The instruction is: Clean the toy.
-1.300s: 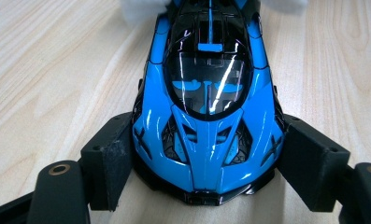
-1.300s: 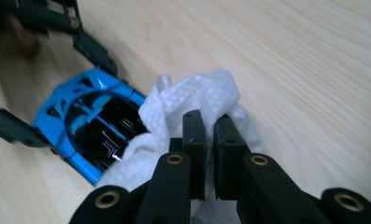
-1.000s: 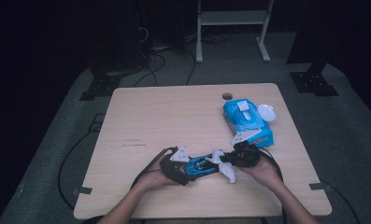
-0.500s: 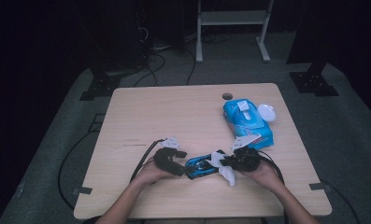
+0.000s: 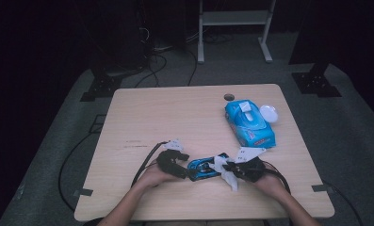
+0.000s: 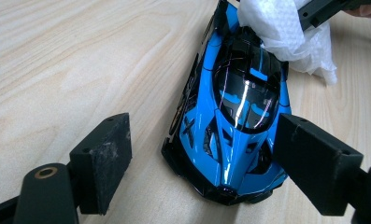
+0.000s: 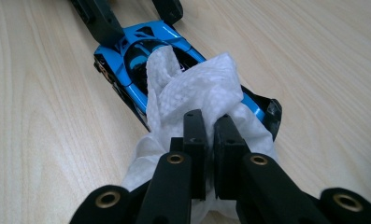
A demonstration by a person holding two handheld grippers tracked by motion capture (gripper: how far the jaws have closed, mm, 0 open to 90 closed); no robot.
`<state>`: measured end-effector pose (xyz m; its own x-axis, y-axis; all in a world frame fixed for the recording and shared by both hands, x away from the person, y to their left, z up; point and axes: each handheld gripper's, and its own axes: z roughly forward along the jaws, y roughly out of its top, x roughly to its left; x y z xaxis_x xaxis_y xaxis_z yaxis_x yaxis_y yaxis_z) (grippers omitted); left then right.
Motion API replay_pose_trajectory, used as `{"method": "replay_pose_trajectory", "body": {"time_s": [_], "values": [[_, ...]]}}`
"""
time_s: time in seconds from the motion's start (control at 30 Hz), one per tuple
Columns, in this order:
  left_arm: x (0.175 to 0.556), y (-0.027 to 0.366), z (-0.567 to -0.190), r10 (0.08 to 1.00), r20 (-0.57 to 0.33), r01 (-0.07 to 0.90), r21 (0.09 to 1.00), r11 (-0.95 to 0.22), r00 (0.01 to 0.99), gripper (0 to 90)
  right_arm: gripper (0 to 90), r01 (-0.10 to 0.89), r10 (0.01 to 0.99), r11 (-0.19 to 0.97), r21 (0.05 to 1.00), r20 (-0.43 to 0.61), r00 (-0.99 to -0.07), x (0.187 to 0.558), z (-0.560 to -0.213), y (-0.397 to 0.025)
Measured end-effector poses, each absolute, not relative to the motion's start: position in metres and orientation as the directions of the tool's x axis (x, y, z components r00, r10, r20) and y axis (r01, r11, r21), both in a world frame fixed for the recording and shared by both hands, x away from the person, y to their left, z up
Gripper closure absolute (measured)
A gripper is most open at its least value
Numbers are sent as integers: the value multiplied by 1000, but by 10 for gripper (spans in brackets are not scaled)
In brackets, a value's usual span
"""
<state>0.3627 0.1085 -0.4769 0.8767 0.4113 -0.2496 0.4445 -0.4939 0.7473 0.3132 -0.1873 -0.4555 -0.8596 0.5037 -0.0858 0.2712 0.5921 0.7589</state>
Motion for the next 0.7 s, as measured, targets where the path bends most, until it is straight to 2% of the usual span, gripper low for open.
{"method": "replay_pose_trajectory", "body": {"time_s": [0.27,0.53,0.63,0.7], "values": [[359,105,-476,408,-237,434,747,-504,882,186,853,186,481,606,773,-170,-860,298,-460,-190],[360,105,-477,395,-282,462,730,-503,875,188,855,103,460,636,765,-269,-846,284,-463,-189],[359,105,-477,380,-295,464,725,-508,877,213,855,61,447,660,749,-326,-833,279,-464,-187],[359,105,-477,366,-291,452,730,-513,884,254,854,95,467,649,755,-297,-833,280,-463,-187]]}}
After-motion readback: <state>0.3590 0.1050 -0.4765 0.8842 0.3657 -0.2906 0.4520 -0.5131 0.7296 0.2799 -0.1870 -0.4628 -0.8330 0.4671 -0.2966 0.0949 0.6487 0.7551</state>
